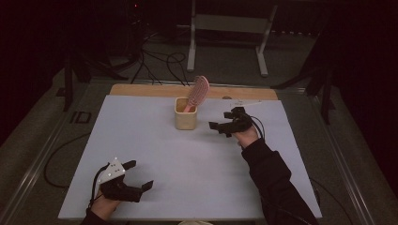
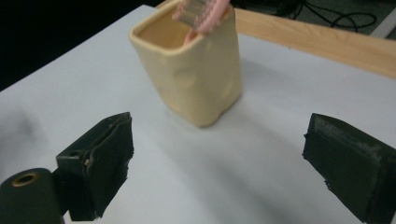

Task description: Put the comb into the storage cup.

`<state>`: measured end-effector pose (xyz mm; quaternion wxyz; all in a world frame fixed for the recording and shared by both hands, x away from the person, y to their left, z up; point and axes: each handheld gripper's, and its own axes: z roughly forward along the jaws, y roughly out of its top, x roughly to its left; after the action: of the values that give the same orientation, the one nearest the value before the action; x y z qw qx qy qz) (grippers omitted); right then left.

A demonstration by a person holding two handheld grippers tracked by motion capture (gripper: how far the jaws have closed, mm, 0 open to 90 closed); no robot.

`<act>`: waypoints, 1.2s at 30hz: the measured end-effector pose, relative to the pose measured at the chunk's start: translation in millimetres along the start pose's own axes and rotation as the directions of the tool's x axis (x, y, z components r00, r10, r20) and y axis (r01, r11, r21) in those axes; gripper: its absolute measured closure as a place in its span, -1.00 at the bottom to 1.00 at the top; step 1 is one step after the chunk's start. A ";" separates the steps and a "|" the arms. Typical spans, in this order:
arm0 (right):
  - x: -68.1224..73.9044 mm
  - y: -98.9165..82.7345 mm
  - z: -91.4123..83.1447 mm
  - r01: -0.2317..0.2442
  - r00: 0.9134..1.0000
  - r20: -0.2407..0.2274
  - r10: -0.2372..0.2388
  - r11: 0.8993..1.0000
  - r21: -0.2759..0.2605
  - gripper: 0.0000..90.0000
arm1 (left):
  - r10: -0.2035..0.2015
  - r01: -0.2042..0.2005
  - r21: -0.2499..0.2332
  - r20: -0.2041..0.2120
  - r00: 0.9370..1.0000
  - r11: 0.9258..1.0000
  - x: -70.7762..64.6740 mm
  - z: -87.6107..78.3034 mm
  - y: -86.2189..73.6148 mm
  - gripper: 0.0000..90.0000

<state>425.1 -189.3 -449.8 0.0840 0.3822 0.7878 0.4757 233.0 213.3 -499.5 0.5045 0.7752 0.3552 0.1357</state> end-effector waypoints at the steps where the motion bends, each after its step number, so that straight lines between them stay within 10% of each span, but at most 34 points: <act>1: 0.1 -2.9 -1.5 -0.001 1.000 -0.001 0.001 1.000 0.008 -0.81 | 0.001 -0.001 0.001 -0.001 1.000 1.000 -0.1 0.1 0.0 -1.00; 36: 12.7 -87.2 -53.6 0.015 1.000 -0.015 -0.015 1.000 -0.022 -0.81 | -0.002 0.002 0.004 -0.004 1.000 1.000 -0.1 0.1 -0.1 -1.00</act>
<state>344.1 -239.7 -489.2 0.0855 0.3717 0.7861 0.4864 233.0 213.1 -499.7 0.5022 0.7757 0.3573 0.1360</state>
